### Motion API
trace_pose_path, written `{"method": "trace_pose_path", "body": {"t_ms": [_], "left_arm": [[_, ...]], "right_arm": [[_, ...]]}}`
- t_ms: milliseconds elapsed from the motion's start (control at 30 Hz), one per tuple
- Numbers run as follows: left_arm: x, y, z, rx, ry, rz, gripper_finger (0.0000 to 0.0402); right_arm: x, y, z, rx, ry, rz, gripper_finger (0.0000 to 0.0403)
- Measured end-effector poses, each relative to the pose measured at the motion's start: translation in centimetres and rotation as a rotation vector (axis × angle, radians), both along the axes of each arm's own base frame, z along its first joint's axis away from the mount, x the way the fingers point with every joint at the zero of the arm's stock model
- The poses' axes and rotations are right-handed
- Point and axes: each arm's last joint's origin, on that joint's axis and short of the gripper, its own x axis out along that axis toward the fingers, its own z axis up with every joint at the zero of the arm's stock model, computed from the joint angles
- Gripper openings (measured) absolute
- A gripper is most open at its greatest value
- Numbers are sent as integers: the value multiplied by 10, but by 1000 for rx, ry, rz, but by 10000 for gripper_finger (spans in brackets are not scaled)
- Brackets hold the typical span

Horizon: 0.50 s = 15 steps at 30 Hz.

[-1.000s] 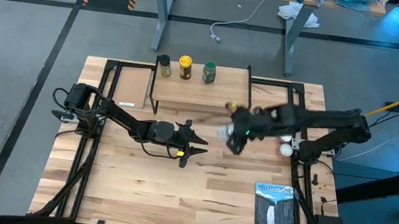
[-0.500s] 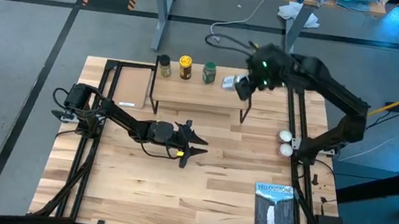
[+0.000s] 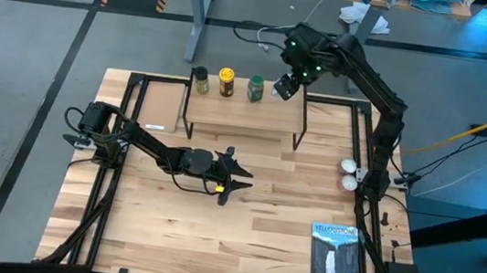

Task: Shelf spices
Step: Put the white seasoning bottle on the shelf

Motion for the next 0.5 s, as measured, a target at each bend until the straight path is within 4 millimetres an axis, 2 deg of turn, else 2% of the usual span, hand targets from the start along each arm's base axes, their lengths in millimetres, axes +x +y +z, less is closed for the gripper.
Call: {"method": "trace_pose_path", "body": {"t_ms": [167,500], "left_arm": [[0,0,-1,4,15,0,133],[0,1,-3,16,34,1,133]], "right_arm": [[-2,-19,-18,40,66,-14,211],[-11,-37,-19,39,63,-23,211]]}}
